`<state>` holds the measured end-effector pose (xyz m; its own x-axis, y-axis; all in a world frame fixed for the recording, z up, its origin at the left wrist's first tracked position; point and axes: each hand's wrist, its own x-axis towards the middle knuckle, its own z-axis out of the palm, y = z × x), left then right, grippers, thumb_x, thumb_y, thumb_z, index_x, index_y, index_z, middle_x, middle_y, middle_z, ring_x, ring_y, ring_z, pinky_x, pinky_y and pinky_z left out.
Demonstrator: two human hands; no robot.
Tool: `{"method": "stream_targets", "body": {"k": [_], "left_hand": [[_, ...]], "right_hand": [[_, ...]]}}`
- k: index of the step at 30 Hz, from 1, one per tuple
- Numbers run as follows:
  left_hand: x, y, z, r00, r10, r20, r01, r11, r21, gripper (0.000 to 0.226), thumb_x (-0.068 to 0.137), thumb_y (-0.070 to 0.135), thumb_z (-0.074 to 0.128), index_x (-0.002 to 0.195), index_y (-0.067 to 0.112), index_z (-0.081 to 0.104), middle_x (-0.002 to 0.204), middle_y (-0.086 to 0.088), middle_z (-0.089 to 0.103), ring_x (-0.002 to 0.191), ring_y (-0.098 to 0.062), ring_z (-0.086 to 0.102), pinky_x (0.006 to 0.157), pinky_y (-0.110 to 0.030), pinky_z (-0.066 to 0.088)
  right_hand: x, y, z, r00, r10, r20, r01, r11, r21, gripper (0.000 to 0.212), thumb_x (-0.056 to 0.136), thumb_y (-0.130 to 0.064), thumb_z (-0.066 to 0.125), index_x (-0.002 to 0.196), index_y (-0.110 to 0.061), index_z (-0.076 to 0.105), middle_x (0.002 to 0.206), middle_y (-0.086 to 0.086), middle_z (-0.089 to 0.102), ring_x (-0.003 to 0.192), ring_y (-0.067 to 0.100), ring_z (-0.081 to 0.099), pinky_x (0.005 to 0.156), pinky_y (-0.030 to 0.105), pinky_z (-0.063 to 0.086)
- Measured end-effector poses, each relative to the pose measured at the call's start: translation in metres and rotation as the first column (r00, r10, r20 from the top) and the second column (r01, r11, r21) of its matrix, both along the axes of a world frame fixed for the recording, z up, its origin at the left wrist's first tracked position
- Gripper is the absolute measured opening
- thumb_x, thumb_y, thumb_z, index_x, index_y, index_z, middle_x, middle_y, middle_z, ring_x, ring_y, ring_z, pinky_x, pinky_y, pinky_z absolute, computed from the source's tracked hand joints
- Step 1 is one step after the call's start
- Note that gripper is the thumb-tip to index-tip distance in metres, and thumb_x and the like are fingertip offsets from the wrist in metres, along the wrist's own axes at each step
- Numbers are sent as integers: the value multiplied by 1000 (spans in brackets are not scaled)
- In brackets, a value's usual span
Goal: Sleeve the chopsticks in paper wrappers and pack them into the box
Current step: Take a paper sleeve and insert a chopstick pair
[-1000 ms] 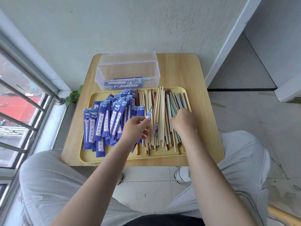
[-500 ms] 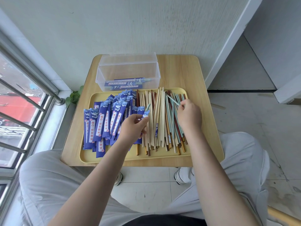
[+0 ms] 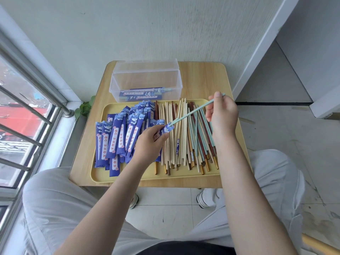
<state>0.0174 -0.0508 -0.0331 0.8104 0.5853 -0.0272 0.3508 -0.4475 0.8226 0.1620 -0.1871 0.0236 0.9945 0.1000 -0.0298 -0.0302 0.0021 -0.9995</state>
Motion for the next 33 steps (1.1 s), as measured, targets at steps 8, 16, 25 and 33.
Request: {"method": "stream_targets", "body": {"k": [8, 16, 25, 33], "left_hand": [[-3, -1, 5, 999, -36, 16, 37, 999, -19, 38, 98, 27, 63, 133, 14, 61, 101, 7, 61, 98, -17, 60, 91, -37, 52], [3, -8, 19, 995, -91, 35, 90, 995, 33, 38, 98, 27, 63, 133, 11, 62, 94, 10, 59, 89, -12, 58, 77, -22, 43], [24, -6, 38, 999, 19, 32, -23, 991, 134, 31, 98, 32, 62, 111, 5, 69, 87, -11, 68, 79, -27, 60, 71, -47, 50], [50, 46, 48, 997, -16, -70, 41, 931, 364, 31, 101, 30, 56, 118, 7, 68, 94, -5, 58, 83, -23, 54, 68, -36, 44]], "right_hand": [[3, -5, -6, 996, -73, -42, 72, 997, -32, 31, 106, -26, 45, 84, -13, 63, 61, 0, 56, 47, 11, 50, 50, 23, 43], [-5, 5, -12, 989, 121, -85, -134, 977, -169, 11, 99, -20, 60, 98, -11, 67, 71, 0, 66, 55, 8, 59, 62, 32, 54], [-36, 44, -24, 983, 161, 87, -134, 958, -255, 18, 98, -25, 64, 110, -14, 72, 96, -8, 72, 91, 8, 69, 82, 35, 59], [1, 78, -16, 961, 273, -48, -277, 942, -189, 2, 95, -17, 66, 97, -18, 65, 95, 6, 74, 73, 23, 75, 73, 44, 63]]}}
